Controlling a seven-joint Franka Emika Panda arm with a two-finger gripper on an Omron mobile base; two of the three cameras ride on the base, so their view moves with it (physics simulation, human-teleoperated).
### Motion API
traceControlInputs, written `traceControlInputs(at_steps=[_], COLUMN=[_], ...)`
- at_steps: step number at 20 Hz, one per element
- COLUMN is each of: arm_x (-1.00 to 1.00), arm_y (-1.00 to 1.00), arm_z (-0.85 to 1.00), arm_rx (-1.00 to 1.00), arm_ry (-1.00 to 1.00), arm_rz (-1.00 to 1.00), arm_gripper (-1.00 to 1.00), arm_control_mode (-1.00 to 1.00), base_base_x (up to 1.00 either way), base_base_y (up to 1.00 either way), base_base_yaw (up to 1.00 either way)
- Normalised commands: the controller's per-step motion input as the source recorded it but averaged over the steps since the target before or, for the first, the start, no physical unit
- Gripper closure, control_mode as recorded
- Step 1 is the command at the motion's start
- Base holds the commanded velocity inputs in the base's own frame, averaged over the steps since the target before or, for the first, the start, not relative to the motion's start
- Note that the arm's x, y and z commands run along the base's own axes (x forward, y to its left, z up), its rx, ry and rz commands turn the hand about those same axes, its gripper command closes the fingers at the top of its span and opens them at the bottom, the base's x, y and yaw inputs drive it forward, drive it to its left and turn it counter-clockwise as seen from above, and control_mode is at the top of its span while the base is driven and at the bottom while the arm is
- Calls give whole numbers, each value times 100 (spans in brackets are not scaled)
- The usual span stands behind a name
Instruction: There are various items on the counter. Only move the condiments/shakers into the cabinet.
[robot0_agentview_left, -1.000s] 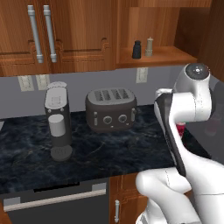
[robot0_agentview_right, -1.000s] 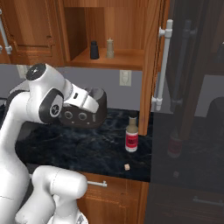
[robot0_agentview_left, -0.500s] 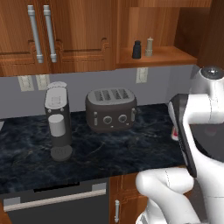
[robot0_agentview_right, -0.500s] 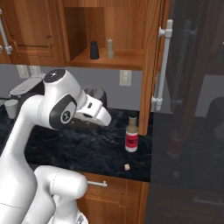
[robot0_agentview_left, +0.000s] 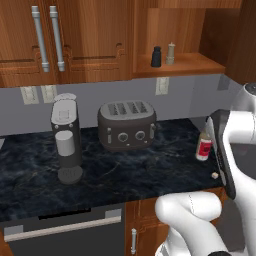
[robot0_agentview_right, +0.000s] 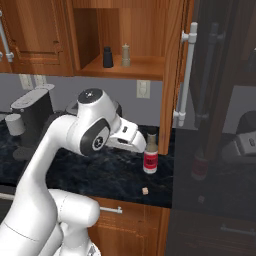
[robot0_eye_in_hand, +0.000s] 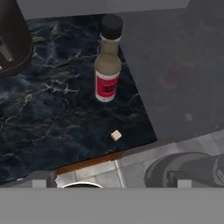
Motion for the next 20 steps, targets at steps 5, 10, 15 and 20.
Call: traceControlInputs(at_steps=[5, 10, 15, 20], arm_x=[0, 8, 19, 30], arm_y=[-31, -8, 0, 0], arm_z=[-14, -4, 0, -2], arm_rx=[11, 6, 9, 0], arm_ry=[-6, -17, -20, -4], arm_rz=[1, 0, 0, 0], arm_gripper=[-100, -100, -100, -100], arm_control_mode=[-100, -100, -100, -100], base_base_x=[0, 0, 0, 0], base_base_y=[0, 0, 0, 0], base_base_yaw=[0, 0, 0, 0])
